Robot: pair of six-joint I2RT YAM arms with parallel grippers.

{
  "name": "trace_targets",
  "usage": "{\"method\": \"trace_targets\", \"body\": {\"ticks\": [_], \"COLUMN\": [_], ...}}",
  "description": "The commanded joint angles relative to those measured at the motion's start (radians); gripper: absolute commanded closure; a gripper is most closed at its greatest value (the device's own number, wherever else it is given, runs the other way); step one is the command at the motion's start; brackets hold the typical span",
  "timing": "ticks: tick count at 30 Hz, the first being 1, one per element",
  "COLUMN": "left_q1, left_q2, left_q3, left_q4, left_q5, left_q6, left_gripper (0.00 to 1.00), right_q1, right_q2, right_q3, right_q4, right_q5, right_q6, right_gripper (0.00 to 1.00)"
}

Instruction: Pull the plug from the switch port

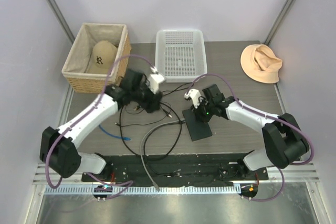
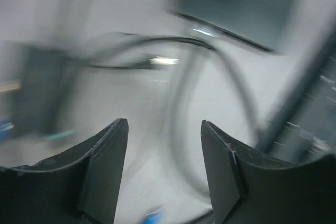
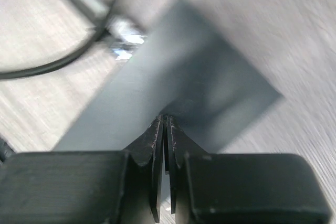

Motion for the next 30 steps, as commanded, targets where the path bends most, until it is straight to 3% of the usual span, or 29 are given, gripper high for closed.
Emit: {"method": "trace_targets", "body": {"ticks": [1,5,6,9,12,18,22,23,26,28,30], "left_q1": [-0.134,-0.264,-0.342,-0.436,-0.464,-0.469,-0.469,-0.469,-0.461,-0.428,-0.373], "left_q2": [0.006,0.074,0.086,0.141,0.193,0.354,0.437,0.439,0.382,0.289,0.229], "left_q3": [-0.214,-0.284,-0.289,-0.290,-0.289,-0.175,-0.100,-0.098,-0.123,-0.158,-0.160], "left_q4": [0.350,0.484,0.504,0.526,0.567,0.525,0.480,0.478,0.457,0.419,0.290], "left_q5": [0.017,-0.037,-0.058,-0.179,-0.222,-0.339,-0.313,-0.290,-0.169,-0.022,-0.001], "left_q6": [-0.261,-0.296,-0.304,-0.391,-0.438,-0.482,-0.479,-0.476,-0.442,-0.378,-0.320], "left_gripper": [0.37,0.36,0.35,0.33,0.27,0.30,0.49,0.64,0.84,0.90,0.96], "right_q1": [-0.122,-0.135,-0.135,-0.135,-0.136,-0.135,-0.136,-0.136,-0.139,-0.145,-0.150], "right_q2": [0.065,0.062,0.058,0.056,0.050,0.019,-0.001,-0.007,-0.018,-0.022,-0.021], "right_q3": [0.035,0.035,0.034,0.034,0.031,0.017,0.003,0.000,-0.009,-0.011,-0.011], "right_q4": [-0.045,-0.056,-0.056,-0.063,-0.063,-0.057,-0.063,-0.066,-0.066,-0.065,-0.070], "right_q5": [0.013,0.004,0.005,0.001,-0.003,-0.001,-0.001,-0.001,0.004,0.005,0.008], "right_q6": [0.104,0.112,0.110,0.110,0.110,0.109,0.110,0.109,0.102,0.101,0.095], "right_gripper": [0.89,0.89,0.89,0.89,0.89,0.89,0.89,0.89,0.89,0.89,0.89]}}
